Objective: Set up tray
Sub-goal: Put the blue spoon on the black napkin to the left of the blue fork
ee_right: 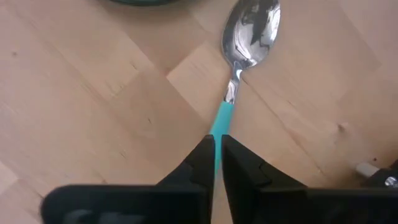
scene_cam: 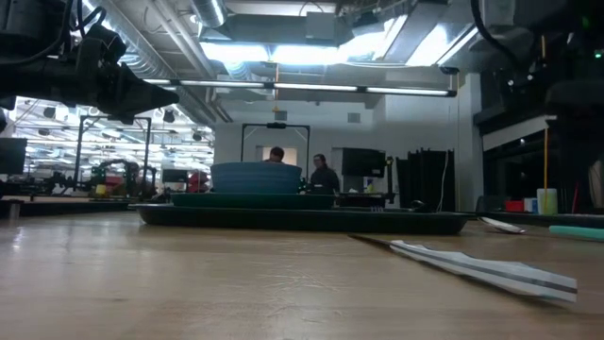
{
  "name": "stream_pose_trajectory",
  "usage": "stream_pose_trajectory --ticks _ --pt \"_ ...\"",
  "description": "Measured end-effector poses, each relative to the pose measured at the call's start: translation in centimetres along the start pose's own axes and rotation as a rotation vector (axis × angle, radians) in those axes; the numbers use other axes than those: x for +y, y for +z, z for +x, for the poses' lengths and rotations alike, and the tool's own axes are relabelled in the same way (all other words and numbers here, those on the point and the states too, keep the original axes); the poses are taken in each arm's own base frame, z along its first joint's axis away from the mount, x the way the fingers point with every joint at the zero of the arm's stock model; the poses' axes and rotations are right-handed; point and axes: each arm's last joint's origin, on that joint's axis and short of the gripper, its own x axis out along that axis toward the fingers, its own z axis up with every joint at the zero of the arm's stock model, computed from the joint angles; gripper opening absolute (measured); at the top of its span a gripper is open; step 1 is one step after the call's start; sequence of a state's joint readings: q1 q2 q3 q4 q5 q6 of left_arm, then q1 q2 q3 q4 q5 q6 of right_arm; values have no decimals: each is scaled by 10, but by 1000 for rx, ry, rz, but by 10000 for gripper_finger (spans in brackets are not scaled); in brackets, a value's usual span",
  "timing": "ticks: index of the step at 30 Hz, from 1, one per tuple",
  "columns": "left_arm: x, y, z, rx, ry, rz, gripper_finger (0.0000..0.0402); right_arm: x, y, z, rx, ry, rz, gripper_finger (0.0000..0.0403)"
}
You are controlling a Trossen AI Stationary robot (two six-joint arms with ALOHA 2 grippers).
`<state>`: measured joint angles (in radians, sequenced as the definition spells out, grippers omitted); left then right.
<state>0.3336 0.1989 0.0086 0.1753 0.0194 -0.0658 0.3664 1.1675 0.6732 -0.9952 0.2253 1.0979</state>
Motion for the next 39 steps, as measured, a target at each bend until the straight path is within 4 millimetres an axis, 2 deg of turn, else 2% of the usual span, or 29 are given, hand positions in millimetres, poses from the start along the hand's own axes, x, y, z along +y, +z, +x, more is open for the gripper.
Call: stream_pose_trajectory --ticks 12,18,30,39 --pt "0 0 0 0 0 0 4 -4 -7 16 15 -4 -1 145" --pt "0 0 0 0 0 0 4 -7 -10 23 16 -4 -6 184" --pt "0 0 0 0 0 0 4 -14 -20 49 -10 27 -28 187" --pt "0 0 0 0 0 0 4 -17 -21 58 -84 22 -47 187"
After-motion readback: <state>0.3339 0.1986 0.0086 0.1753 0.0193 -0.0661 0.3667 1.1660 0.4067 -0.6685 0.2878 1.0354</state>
